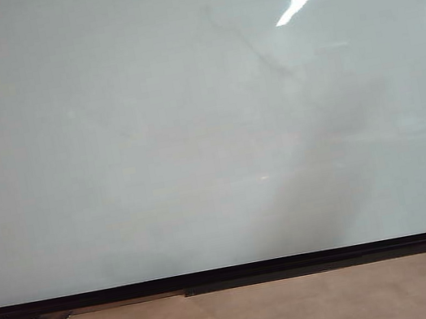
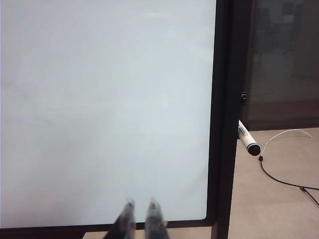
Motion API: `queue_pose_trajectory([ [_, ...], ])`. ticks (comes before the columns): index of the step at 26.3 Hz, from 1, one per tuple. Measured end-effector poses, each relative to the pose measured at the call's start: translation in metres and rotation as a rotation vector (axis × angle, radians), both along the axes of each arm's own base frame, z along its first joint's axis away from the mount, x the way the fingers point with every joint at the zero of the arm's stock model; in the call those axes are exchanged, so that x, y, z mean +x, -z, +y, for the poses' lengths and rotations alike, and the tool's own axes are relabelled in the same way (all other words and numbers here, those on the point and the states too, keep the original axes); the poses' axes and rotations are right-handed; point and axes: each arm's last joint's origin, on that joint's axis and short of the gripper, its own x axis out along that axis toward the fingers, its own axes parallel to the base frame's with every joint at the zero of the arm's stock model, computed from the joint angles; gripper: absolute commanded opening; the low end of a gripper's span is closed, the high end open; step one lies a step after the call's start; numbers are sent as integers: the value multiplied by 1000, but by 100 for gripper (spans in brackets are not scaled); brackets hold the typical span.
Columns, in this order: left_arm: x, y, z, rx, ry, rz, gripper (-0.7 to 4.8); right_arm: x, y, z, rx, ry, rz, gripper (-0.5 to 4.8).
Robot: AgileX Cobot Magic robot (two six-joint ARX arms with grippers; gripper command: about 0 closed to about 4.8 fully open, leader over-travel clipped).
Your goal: Pick up the pen on the shelf to the right of the whiteboard and draw a triangle.
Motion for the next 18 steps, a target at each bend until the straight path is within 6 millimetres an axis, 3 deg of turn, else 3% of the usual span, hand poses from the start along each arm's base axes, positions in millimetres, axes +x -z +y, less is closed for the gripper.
queue_pose_trajectory([
  [2, 0, 0, 0, 0, 0, 0, -5, 3, -1, -3, -11, 36, -1, 128],
  [6, 0, 0, 0, 0, 0, 0, -5, 9, -6, -16, -24, 131, -39, 149],
  [9, 0, 0, 0, 0, 0, 0, -5, 17, 0, -28, -4, 127, 33, 150],
  [10, 0, 0, 0, 0, 0, 0, -5, 24, -2, -34, 8, 110, 65, 162],
  [12, 0, 0, 0, 0, 0, 0, -5, 39, -17, -44, -4, 75, 53, 239],
  [14, 0, 0, 0, 0, 0, 0, -5, 56, -35, -56, -30, 37, 30, 272],
  [15, 0, 0, 0, 0, 0, 1, -5, 74, -46, -69, -40, -6, 31, 277],
  [18, 0, 0, 0, 0, 0, 1, -5, 105, -45, -87, -18, -51, 81, 323],
])
